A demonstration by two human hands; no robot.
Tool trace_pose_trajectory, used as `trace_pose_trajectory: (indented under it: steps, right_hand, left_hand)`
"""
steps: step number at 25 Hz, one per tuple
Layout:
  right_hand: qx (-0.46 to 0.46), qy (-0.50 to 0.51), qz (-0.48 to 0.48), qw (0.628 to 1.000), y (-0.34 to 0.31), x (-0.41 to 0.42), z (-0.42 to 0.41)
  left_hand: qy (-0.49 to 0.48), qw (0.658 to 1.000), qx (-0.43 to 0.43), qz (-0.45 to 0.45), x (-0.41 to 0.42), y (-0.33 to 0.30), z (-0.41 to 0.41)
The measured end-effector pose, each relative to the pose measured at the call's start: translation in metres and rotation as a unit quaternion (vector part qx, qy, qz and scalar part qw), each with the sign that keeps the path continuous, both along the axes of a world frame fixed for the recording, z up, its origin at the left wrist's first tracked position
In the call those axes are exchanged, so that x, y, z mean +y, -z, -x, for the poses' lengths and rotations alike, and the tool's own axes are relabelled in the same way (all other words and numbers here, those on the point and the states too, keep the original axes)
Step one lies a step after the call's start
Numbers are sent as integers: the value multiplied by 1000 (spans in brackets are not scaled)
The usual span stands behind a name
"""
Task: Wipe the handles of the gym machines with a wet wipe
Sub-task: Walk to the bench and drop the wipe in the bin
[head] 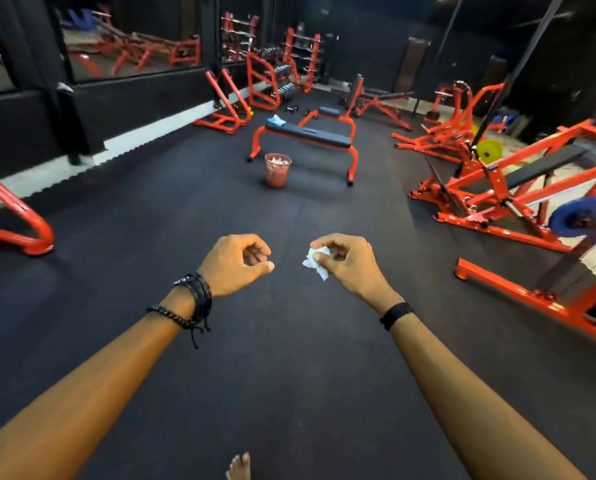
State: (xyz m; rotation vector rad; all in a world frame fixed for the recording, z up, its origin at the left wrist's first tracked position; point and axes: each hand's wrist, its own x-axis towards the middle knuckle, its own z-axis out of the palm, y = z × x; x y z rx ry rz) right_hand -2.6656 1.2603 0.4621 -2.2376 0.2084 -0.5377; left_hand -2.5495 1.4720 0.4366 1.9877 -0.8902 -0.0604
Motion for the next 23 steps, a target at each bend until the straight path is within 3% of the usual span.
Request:
trace_pose_trajectory:
  steps: [6,11,17,23]
  right_hand:
    - [-29,9,23,999,-46,-97,-170]
    - [-2,4,6,1000,-8,-157,-279]
    - [-19,-19,10,1000,18,-254,-451]
    - [-56,-19,-10,998,-34,-366,-639]
  left_hand:
    - [-2,997,-38,-67,-106,-31,-161]
    - [-35,984,-100,-145,-179,-30,-269]
    - [-26,982,-86,-169,-268,-3,-427]
    - [-79,983,-90,-142,-359,-46,-605]
